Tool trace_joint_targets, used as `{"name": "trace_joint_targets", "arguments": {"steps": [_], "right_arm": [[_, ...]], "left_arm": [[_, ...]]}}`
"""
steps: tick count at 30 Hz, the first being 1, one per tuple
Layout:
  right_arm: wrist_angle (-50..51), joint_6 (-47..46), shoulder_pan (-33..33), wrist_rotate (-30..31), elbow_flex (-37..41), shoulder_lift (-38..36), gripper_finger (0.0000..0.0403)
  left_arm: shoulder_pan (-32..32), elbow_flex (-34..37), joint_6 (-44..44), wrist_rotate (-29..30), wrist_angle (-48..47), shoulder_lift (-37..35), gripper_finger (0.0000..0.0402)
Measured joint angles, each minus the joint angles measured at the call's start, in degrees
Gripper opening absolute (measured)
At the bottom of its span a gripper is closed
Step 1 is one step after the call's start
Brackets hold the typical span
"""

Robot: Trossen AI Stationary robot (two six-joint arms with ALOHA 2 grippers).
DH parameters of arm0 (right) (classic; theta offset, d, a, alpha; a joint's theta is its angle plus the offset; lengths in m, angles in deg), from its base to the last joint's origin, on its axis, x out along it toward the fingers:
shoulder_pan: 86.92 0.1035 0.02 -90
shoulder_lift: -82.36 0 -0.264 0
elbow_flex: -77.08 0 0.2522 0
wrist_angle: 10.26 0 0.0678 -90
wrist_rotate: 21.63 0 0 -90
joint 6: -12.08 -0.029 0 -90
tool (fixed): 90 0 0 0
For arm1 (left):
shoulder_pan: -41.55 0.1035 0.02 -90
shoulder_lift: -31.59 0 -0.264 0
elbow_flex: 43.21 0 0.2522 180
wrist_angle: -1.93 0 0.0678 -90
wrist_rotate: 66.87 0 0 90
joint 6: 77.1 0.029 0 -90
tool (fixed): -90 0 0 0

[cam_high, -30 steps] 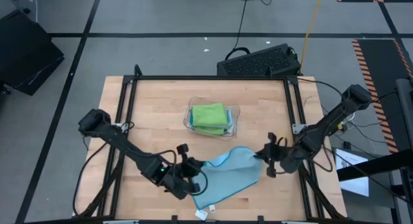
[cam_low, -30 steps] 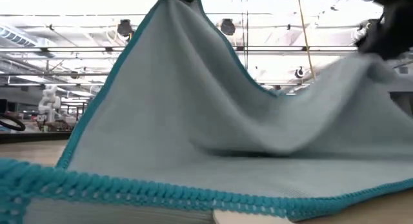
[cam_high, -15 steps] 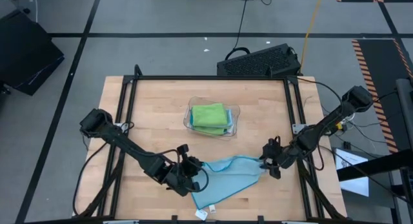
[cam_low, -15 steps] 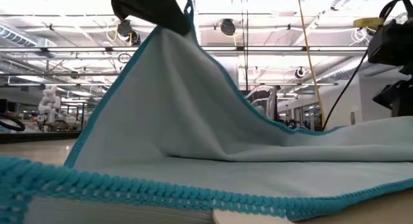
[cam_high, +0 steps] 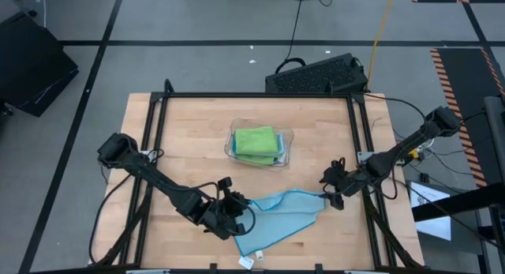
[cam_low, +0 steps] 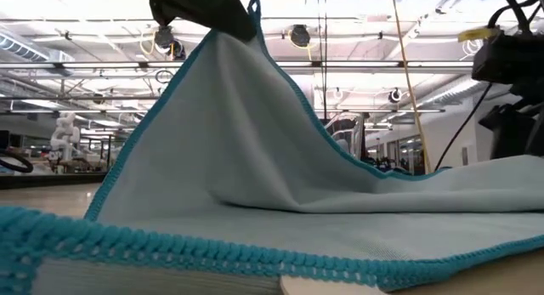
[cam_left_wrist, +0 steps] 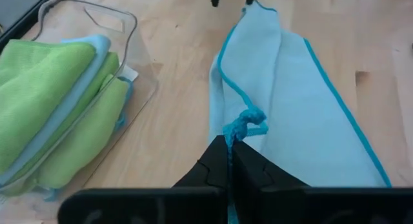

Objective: Fold microfiber towels
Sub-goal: Fold the blue microfiber cloth

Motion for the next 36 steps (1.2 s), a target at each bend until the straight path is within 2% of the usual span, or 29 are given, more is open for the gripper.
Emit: {"name": "trace_joint_targets", "arguments": {"steps": [15, 18, 23, 25, 31, 36], "right_arm": [[0.31, -10.91, 6.43, -7.65, 0.01, -1.47, 0.0169], [-7.57, -8.53, 7.74, -7.79, 1.36, -1.07, 0.0142], [-31.02, -4.01, 9.78, -10.99, 7.42, 0.50, 0.0101], [-34.41, -5.06, 10.44, -11.06, 9.28, 1.01, 0.0087], [-29.11, -13.17, 12.64, -10.43, 10.64, 4.17, 0.0053], [-28.36, -15.66, 13.60, -7.40, 10.64, 5.44, 0.0051]], "left_arm": [[0.39, 0.00, 1.66, -0.16, -0.04, 0.00, 0.0013], [0.37, 0.00, 1.72, -0.16, -0.04, 0.00, 0.0005], [0.37, 0.00, 1.54, -0.16, 0.06, 0.00, 0.0014], [0.37, 0.00, 1.50, -0.16, 0.31, 0.00, 0.0016], [0.37, 0.00, 1.68, -0.18, 1.07, -0.01, 0.0005], [0.37, 0.00, 1.72, -0.18, 1.05, -0.03, 0.0014]]}}
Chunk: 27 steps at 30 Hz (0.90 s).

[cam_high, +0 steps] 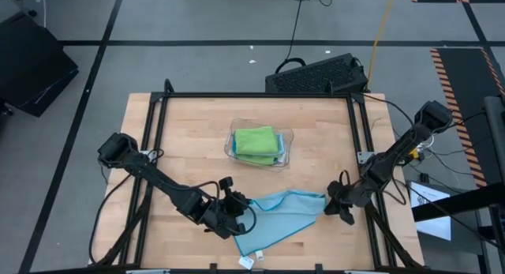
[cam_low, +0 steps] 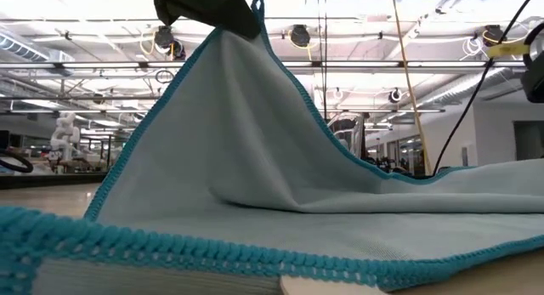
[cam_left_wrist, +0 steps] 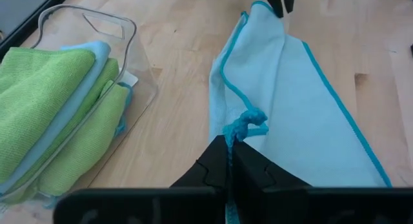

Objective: Fold microfiber towels
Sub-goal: Fold the blue microfiber cloth

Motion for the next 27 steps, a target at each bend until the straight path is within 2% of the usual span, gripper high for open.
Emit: {"name": "trace_joint_targets", "arguments": {"steps": [4, 9, 12, 15, 17, 21, 24, 27], "right_arm": [[-0.09, -0.68, -0.03, 1.29, -0.20, -0.82, 0.0065], [-0.12, 1.15, -1.11, 1.46, -0.20, -3.64, 0.0111], [-0.63, 4.96, -2.05, 3.00, -0.22, -4.64, 0.0139], [-1.67, 13.53, -1.57, 3.05, -0.22, -4.45, 0.0147], [-2.68, 18.71, -0.74, 3.05, -0.24, -4.14, 0.0134], [-6.10, 24.02, 0.91, 2.41, -0.31, -3.35, 0.0076], [-5.67, 20.76, 1.56, 3.22, -0.31, -3.35, 0.0029], [-2.84, 12.91, 1.47, 7.54, -0.31, -3.57, 0.0010]], "left_arm": [[0.00, 0.00, 0.02, 0.00, 0.00, -0.01, 0.0005], [0.00, -0.01, 0.07, 0.17, 0.00, -0.01, 0.0015], [0.02, -0.02, 0.13, 0.32, 0.17, -0.01, 0.0019], [0.02, -0.02, 0.12, 0.43, 0.24, -0.01, 0.0010], [0.02, -0.02, -0.08, 0.46, 0.24, -0.01, 0.0005], [0.04, -0.02, -0.46, 0.50, 0.24, -0.01, 0.0014], [0.04, -0.02, -0.41, 0.50, 0.24, -0.01, 0.0015], [0.07, -0.02, -0.17, 0.51, 0.24, -0.01, 0.0005]]}}
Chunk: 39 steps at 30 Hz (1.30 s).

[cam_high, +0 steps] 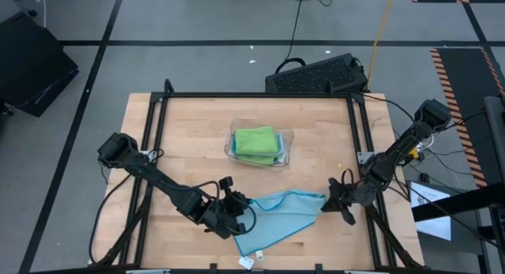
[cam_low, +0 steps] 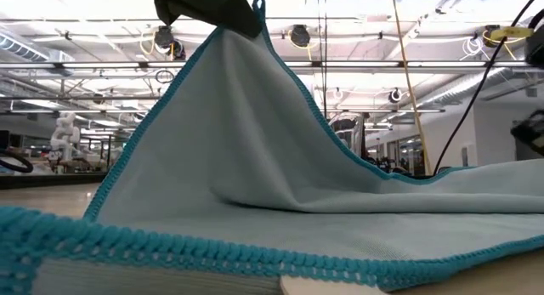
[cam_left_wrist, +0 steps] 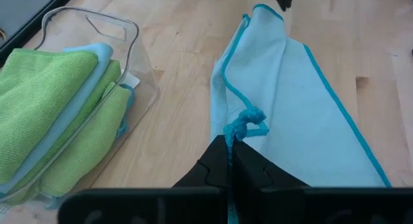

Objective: Fold microfiber towels
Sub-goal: Fold the blue microfiber cloth

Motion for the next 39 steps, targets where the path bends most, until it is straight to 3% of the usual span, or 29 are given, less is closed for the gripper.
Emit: {"name": "trace_joint_targets", "arguments": {"steps": [4, 8, 12, 17, 21, 30, 35, 39], "right_arm": [[1.62, -8.58, 0.02, 1.06, -0.48, 0.00, 0.0033], [7.46, -21.21, 0.42, -1.97, -1.72, -0.02, 0.0082], [11.81, -28.23, 1.68, -2.86, -1.71, 0.00, 0.0143], [14.69, -29.36, 1.95, 2.55, -1.70, 0.00, 0.0201], [11.35, -26.03, 1.93, 5.91, -1.70, 0.00, 0.0215], [1.75, -11.66, 1.73, 11.37, -1.70, 0.00, 0.0185], [1.40, -6.20, 1.87, 11.24, -1.70, 1.05, 0.0110], [-3.91, -1.36, 2.70, 5.67, -1.70, 4.06, 0.0037]], "left_arm": [[0.00, -0.02, 0.15, 0.02, -0.01, 0.00, 0.0013], [0.00, -0.02, 0.19, -0.01, -0.02, 0.00, 0.0015], [0.00, -0.02, 0.20, -0.01, -0.02, 0.00, 0.0005], [0.00, -0.02, 0.21, -0.03, -0.04, 0.00, 0.0018], [0.00, -0.02, 0.16, -0.03, -0.04, 0.00, 0.0011], [0.00, -0.02, 0.04, -0.05, 0.36, 0.00, 0.0019], [0.00, -0.02, 0.04, -0.05, 0.57, 0.00, 0.0006], [0.00, -0.02, 0.02, -0.05, 0.59, 0.00, 0.0012]]}}
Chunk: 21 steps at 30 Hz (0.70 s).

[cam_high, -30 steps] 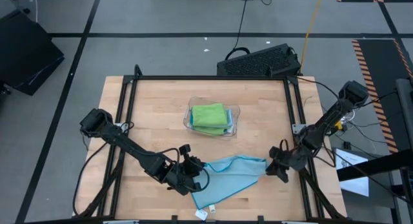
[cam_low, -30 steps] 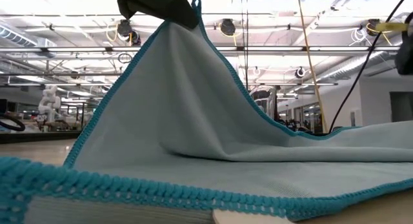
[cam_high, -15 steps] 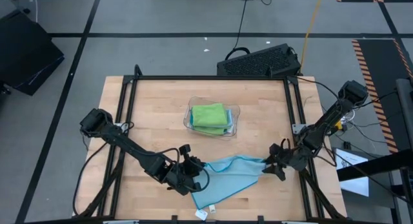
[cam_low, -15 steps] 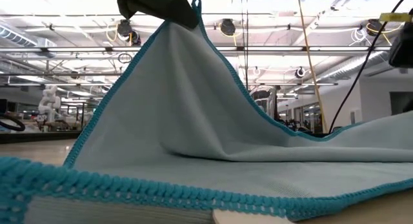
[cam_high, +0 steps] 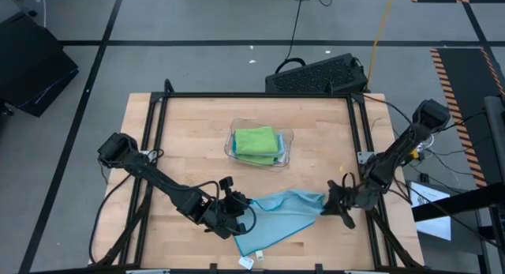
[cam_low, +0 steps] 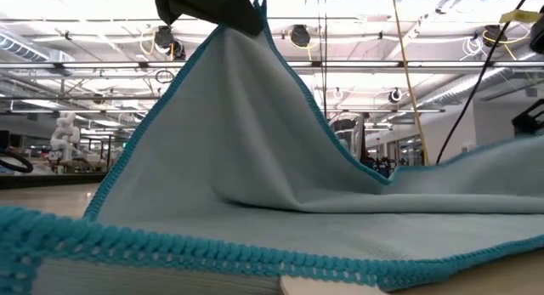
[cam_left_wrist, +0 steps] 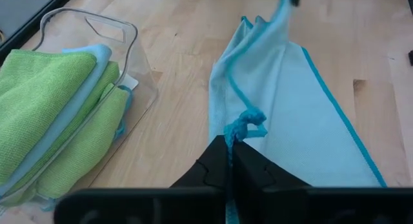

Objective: Fold microfiber towels
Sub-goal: Fold the blue microfiber cloth

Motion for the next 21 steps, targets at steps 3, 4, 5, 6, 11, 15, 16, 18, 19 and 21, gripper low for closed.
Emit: {"name": "trace_joint_targets", "arguments": {"steps": [3, 4, 5, 6, 11, 15, 16, 18, 19, 21], "right_arm": [[-4.96, 2.36, 0.52, -3.58, 0.00, 3.02, 0.0006], [-5.93, 2.56, 0.63, -3.92, 0.00, 4.01, 0.0005], [-6.72, 2.64, 0.72, -3.30, 0.00, 4.97, 0.0006], [-7.17, 2.66, 0.82, -2.74, 0.00, 5.83, 0.0006], [-7.39, 3.88, 0.82, 1.61, 0.00, 8.11, 0.0003], [-6.48, 7.16, 0.82, 8.01, 0.00, 7.52, 0.0003], [-5.99, 7.95, 0.82, 9.58, 0.00, 7.19, 0.0003], [-4.92, 9.55, 0.80, 11.47, 0.00, 6.54, 0.0004], [-4.61, 10.28, 0.80, 12.20, 0.00, 6.28, 0.0004], [-4.50, 11.60, 0.80, 12.21, 0.00, 5.96, 0.0012]], "left_arm": [[0.00, 0.00, -0.01, 0.00, 0.02, 0.00, 0.0018], [0.00, 0.00, -0.01, 0.00, 0.02, 0.00, 0.0018], [0.00, 0.00, 0.00, 0.00, 0.02, 0.00, 0.0016], [0.00, 0.00, 0.10, 0.00, 0.02, 0.00, 0.0012], [0.00, 0.00, 0.18, 0.00, 0.04, 0.00, 0.0010], [-0.08, 0.00, 0.20, 0.00, 0.26, 0.00, 0.0017], [-0.18, 0.00, 0.20, 0.00, 0.26, 0.00, 0.0015], [-0.36, 0.00, 0.31, 0.00, 0.27, 0.00, 0.0007], [-0.39, 0.00, 0.31, -0.02, 0.26, 0.00, 0.0005], [-0.46, 0.00, 0.31, -0.01, 0.28, 0.00, 0.0007]]}}
